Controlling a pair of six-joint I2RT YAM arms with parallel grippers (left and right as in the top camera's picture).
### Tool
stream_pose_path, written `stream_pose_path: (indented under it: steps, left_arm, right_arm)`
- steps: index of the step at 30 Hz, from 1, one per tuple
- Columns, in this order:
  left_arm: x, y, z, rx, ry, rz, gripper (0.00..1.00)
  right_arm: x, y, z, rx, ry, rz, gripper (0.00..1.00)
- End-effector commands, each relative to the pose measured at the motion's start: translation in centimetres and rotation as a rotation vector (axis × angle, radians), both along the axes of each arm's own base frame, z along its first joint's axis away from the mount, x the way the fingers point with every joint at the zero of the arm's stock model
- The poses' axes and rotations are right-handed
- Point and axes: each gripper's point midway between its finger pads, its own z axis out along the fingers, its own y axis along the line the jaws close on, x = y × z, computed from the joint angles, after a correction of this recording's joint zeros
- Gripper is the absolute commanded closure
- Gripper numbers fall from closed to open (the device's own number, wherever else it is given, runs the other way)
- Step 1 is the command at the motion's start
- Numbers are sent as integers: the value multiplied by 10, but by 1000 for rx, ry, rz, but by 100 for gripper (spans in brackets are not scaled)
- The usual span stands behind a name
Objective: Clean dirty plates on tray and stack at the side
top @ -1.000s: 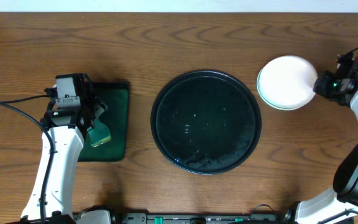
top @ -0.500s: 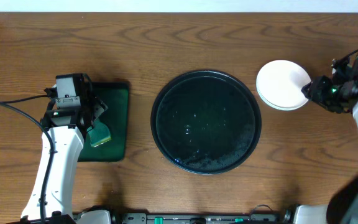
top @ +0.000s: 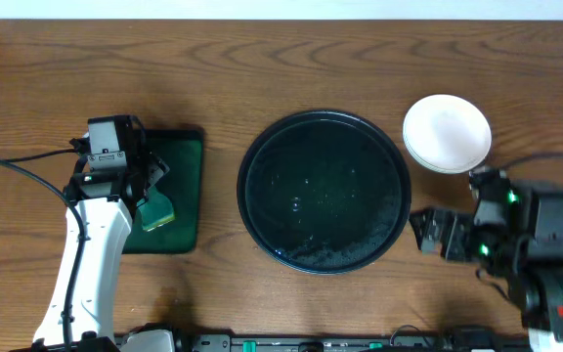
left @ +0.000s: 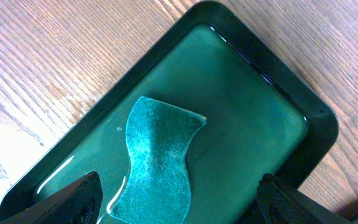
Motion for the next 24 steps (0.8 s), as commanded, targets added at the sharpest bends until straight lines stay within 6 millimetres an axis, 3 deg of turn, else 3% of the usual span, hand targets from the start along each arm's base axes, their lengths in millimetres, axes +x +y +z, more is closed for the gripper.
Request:
stream_pose_path:
  steps: [1, 9, 24]
  left_arm:
    - [4, 3, 7, 7, -15, 7, 19]
    - [4, 3, 7, 7, -15, 7, 19]
    - [4, 3, 7, 7, -15, 7, 19]
  right_arm:
    - [-14, -5, 2, -27, -20, -20, 1]
    - [-24, -17, 15, -83, -148, -49, 1]
    - [26, -21, -17, -78, -731, -94, 1]
